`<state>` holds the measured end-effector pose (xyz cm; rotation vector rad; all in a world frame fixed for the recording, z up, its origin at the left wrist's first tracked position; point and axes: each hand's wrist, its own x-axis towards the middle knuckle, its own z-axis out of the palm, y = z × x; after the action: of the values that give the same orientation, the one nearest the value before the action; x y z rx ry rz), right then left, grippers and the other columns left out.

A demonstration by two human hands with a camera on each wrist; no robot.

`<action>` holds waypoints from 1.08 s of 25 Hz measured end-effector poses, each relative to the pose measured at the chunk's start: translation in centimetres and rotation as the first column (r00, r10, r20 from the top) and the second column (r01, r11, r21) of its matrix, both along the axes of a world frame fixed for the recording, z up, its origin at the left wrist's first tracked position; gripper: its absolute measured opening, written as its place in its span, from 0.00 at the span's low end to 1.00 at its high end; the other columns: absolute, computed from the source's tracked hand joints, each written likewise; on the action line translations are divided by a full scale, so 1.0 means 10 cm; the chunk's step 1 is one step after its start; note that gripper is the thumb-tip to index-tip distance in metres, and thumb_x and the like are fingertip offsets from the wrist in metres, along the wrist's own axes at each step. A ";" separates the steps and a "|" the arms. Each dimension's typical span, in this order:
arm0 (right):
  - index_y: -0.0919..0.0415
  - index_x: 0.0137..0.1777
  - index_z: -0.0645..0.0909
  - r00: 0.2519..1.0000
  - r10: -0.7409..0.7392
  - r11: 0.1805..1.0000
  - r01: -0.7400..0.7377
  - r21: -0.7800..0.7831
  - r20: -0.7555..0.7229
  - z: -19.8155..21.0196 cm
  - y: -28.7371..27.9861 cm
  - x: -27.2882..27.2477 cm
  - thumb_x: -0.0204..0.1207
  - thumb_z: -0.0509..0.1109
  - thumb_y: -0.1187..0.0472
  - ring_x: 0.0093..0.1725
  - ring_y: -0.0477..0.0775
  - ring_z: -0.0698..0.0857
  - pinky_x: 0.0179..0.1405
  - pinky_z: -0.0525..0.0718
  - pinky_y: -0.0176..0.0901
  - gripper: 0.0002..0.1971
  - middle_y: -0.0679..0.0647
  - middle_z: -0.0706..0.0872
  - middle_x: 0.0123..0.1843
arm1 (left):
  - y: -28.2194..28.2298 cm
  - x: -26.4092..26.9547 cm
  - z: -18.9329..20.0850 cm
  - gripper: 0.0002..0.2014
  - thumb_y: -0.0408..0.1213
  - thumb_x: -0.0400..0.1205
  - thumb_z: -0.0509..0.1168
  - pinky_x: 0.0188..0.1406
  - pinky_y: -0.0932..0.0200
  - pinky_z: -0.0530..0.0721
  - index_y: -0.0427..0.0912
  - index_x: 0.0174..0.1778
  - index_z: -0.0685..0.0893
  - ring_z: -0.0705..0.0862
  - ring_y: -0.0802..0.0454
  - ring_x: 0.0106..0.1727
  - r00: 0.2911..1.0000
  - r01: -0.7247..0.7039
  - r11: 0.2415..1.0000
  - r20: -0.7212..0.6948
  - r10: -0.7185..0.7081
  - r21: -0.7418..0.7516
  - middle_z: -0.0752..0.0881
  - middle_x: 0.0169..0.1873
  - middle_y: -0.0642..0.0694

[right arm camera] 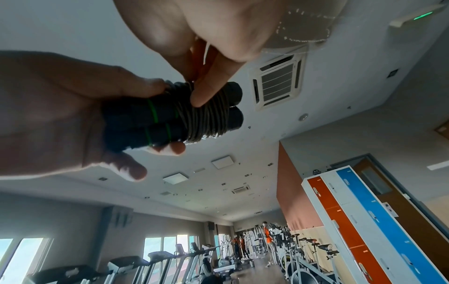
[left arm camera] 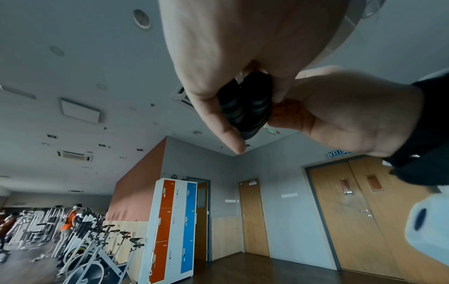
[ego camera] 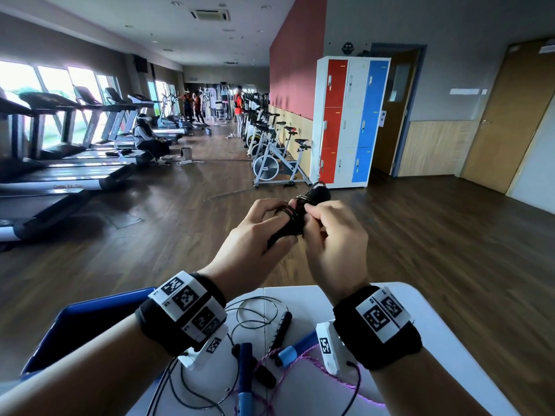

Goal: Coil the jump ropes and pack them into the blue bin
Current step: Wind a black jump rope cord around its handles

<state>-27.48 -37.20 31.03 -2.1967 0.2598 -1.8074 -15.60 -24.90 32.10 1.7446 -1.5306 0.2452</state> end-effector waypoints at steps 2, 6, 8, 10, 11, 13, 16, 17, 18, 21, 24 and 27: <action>0.67 0.57 0.89 0.999 0.016 0.999 -0.015 0.035 -0.046 -0.05 0.05 0.01 0.75 0.73 0.65 0.50 0.52 0.85 0.54 0.82 0.40 0.13 0.58 0.87 0.51 | 0.00 0.02 -0.02 0.13 0.48 0.82 0.64 0.55 0.46 0.86 0.47 0.59 0.85 0.84 0.54 0.60 0.999 0.004 1.000 0.036 -0.004 -0.004 0.72 0.73 0.59; 0.66 0.58 0.89 0.992 0.052 0.996 -0.042 0.083 -0.117 -0.03 0.07 0.04 0.69 0.80 0.54 0.50 0.49 0.85 0.52 0.82 0.36 0.20 0.55 0.86 0.52 | 0.02 0.05 -0.02 0.15 0.40 0.76 0.64 0.52 0.47 0.87 0.43 0.59 0.83 0.84 0.54 0.61 0.998 0.023 1.000 0.059 -0.024 0.020 0.69 0.77 0.59; 0.66 0.55 0.88 0.992 0.046 0.997 -0.037 0.073 -0.116 -0.02 0.03 0.05 0.70 0.81 0.54 0.48 0.50 0.85 0.49 0.81 0.38 0.18 0.54 0.86 0.50 | 0.04 0.06 0.00 0.21 0.44 0.72 0.60 0.50 0.46 0.86 0.43 0.60 0.82 0.84 0.50 0.60 0.997 0.014 0.998 0.074 -0.018 0.060 0.67 0.79 0.59; 0.65 0.51 0.88 0.990 0.053 0.997 -0.044 0.069 -0.128 -0.01 0.02 0.06 0.70 0.81 0.55 0.47 0.50 0.84 0.47 0.80 0.38 0.15 0.54 0.86 0.48 | 0.06 0.06 0.01 0.22 0.45 0.71 0.58 0.49 0.45 0.86 0.43 0.59 0.81 0.84 0.47 0.60 0.995 -0.005 0.997 0.101 -0.003 0.080 0.66 0.79 0.58; 0.65 0.50 0.87 0.989 0.056 0.996 -0.047 0.073 -0.139 -0.01 0.02 0.07 0.70 0.80 0.55 0.46 0.50 0.83 0.46 0.79 0.38 0.14 0.53 0.86 0.47 | 0.06 0.05 0.01 0.21 0.44 0.72 0.58 0.49 0.45 0.86 0.43 0.60 0.81 0.84 0.47 0.59 0.994 -0.015 0.997 0.110 0.006 0.082 0.67 0.79 0.58; 0.63 0.48 0.87 0.985 0.065 0.995 -0.051 0.091 -0.157 -0.01 0.03 0.08 0.71 0.79 0.55 0.43 0.48 0.82 0.42 0.75 0.36 0.12 0.52 0.85 0.45 | 0.07 0.05 -0.01 0.20 0.40 0.73 0.60 0.47 0.46 0.86 0.44 0.61 0.81 0.83 0.48 0.57 0.994 -0.028 0.996 0.107 0.019 0.081 0.68 0.78 0.58; 0.59 0.47 0.87 0.974 0.136 0.981 -0.108 0.160 -0.180 -0.01 -0.02 0.06 0.71 0.80 0.52 0.42 0.44 0.83 0.41 0.78 0.35 0.12 0.48 0.86 0.44 | 0.08 0.07 -0.02 0.19 0.37 0.74 0.61 0.49 0.47 0.86 0.43 0.61 0.82 0.83 0.48 0.59 0.994 -0.022 0.996 0.109 0.013 0.085 0.69 0.77 0.57; 0.58 0.47 0.87 0.968 0.163 0.973 -0.127 0.191 -0.189 -0.01 -0.04 0.04 0.71 0.80 0.50 0.42 0.44 0.85 0.41 0.80 0.36 0.13 0.46 0.86 0.43 | 0.08 0.08 -0.01 0.18 0.36 0.74 0.61 0.50 0.48 0.86 0.43 0.60 0.82 0.83 0.48 0.60 0.994 -0.016 0.996 0.111 0.006 0.088 0.69 0.77 0.57; 0.57 0.47 0.87 0.963 0.185 0.965 -0.140 0.220 -0.197 -0.01 -0.06 0.04 0.71 0.80 0.49 0.42 0.44 0.85 0.42 0.81 0.36 0.13 0.45 0.86 0.43 | 0.09 0.08 -0.01 0.18 0.36 0.74 0.61 0.51 0.48 0.86 0.44 0.60 0.82 0.83 0.48 0.60 0.994 -0.013 0.996 0.110 0.003 0.090 0.70 0.77 0.57; 0.57 0.45 0.86 0.971 0.163 0.966 -0.121 0.230 -0.172 -0.01 -0.03 0.07 0.72 0.78 0.52 0.40 0.43 0.83 0.40 0.79 0.37 0.09 0.44 0.84 0.41 | 0.07 0.04 -0.03 0.18 0.35 0.74 0.62 0.50 0.48 0.86 0.46 0.61 0.81 0.83 0.46 0.56 0.995 -0.034 0.996 0.100 0.025 0.087 0.69 0.77 0.56; 0.59 0.41 0.82 0.990 0.068 0.984 -0.047 0.170 -0.123 -0.02 0.00 0.13 0.71 0.73 0.55 0.37 0.44 0.74 0.34 0.69 0.38 0.08 0.46 0.80 0.39 | 0.01 -0.05 -0.07 0.23 0.34 0.75 0.62 0.54 0.49 0.85 0.46 0.67 0.80 0.83 0.44 0.58 0.998 -0.045 0.995 0.055 0.040 0.092 0.67 0.77 0.55; 0.60 0.43 0.82 0.991 0.062 0.987 -0.044 0.156 -0.116 -0.06 0.00 0.16 0.72 0.65 0.53 0.38 0.47 0.76 0.35 0.73 0.46 0.11 0.50 0.83 0.40 | -0.04 -0.09 -0.13 0.25 0.32 0.74 0.62 0.60 0.48 0.84 0.46 0.70 0.80 0.83 0.45 0.62 0.999 -0.027 0.999 0.033 0.026 0.041 0.68 0.76 0.54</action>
<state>-25.91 -37.23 30.47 -2.1860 0.3498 -1.5742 -16.53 -25.26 30.79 1.8028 -1.5461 0.2573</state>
